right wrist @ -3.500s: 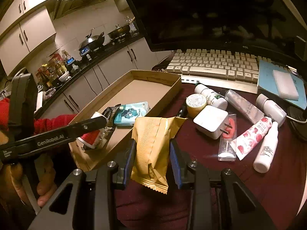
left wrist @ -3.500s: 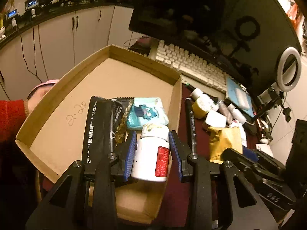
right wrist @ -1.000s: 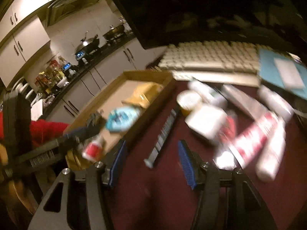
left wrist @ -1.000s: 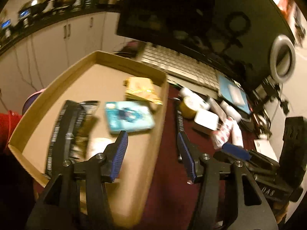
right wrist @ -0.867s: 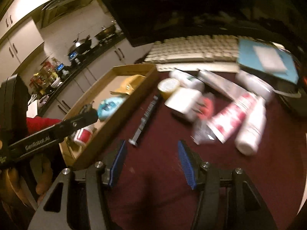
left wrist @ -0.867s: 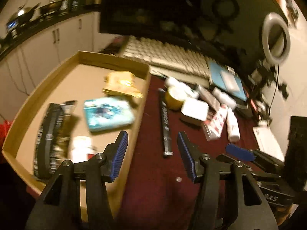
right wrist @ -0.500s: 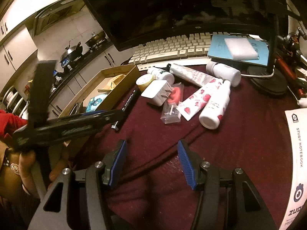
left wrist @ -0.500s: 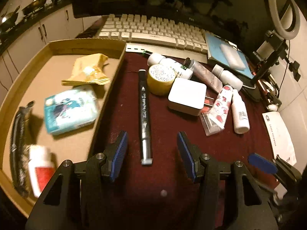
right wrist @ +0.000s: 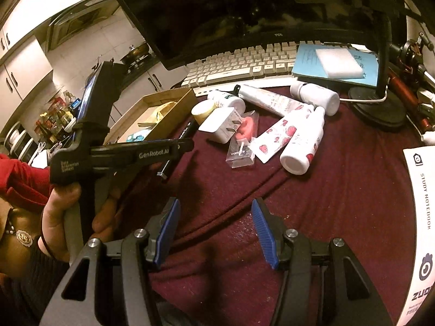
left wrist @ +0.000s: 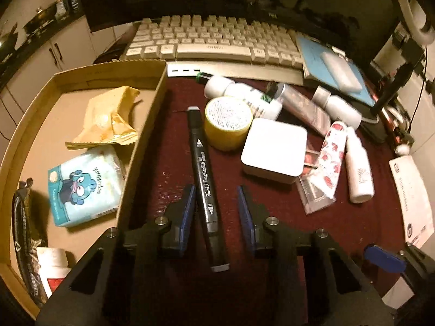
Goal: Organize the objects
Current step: 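Grasp the black marker with the left gripper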
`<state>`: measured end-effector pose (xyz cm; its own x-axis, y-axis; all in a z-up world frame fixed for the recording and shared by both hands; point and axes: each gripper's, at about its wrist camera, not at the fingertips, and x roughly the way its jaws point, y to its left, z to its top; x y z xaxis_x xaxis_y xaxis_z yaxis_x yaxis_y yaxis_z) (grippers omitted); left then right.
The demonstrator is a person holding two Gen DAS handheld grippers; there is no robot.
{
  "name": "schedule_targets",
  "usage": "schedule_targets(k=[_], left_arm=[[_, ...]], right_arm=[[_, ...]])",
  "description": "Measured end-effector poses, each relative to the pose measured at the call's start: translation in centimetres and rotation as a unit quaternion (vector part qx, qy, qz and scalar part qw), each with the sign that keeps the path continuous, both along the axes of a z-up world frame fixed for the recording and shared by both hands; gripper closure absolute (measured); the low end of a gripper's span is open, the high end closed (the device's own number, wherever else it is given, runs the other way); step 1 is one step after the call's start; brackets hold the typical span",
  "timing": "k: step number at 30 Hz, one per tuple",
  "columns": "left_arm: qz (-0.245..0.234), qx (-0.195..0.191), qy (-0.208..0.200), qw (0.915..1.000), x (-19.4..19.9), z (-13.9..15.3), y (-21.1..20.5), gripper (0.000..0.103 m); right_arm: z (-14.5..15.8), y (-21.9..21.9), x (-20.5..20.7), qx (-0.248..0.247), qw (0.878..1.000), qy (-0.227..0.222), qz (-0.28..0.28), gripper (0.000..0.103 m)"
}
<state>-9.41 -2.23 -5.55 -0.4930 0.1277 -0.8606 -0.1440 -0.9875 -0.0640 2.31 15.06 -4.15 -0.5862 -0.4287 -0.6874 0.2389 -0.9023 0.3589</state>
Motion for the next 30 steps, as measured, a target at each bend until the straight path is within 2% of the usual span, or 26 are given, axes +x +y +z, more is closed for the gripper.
schedule_targets(k=[1, 3, 6, 12, 15, 17, 20, 23, 26, 30], left_arm=[[-0.001, -0.007, 0.006, 1.0, 0.0, 0.0, 0.2, 0.072], [-0.003, -0.022, 0.011, 0.9997, 0.2, 0.0, 0.4, 0.084], [-0.001, -0.007, 0.006, 1.0, 0.7, 0.0, -0.2, 0.086], [-0.009, 0.008, -0.001, 0.9999, 5.1, 0.4, -0.8, 0.087], [-0.02, 0.0, -0.003, 0.9998, 6.7, 0.1, -0.3, 0.087], [-0.021, 0.001, 0.001, 0.9998, 7.1, 0.1, -0.2, 0.087], [-0.013, 0.026, 0.001, 0.9996, 6.7, 0.3, -0.6, 0.087], [-0.011, 0.029, 0.002, 0.9995, 6.4, 0.4, -1.0, 0.087], [-0.012, 0.034, -0.004, 0.9993, 6.3, 0.1, -1.3, 0.087], [-0.02, 0.034, 0.013, 0.9991, 6.5, 0.4, -1.3, 0.086]], right_arm=[[-0.1, -0.1, 0.0, 0.0, 1.0, -0.001, 0.0, 0.048], [-0.2, -0.2, -0.1, 0.0, 1.0, -0.002, 0.001, 0.048], [-0.3, -0.3, -0.3, 0.0, 1.0, -0.004, 0.001, 0.048], [-0.4, 0.0, -0.9, -0.004, 1.0, -0.003, 0.002, 0.048], [-0.4, -0.1, -1.5, 0.0, 1.0, 0.0, 0.008, 0.048], [-0.3, -0.2, -1.9, 0.007, 1.0, 0.004, 0.011, 0.047], [0.1, -0.3, -3.0, 0.02, 1.0, 0.016, 0.007, 0.037], [0.8, -0.5, -4.5, 0.027, 0.999, 0.029, 0.02, 0.037], [1.6, -1.7, -6.4, 0.059, 0.996, 0.045, 0.045, 0.037], [1.9, -3.0, -9.0, 0.082, 0.992, 0.053, 0.079, 0.035]])
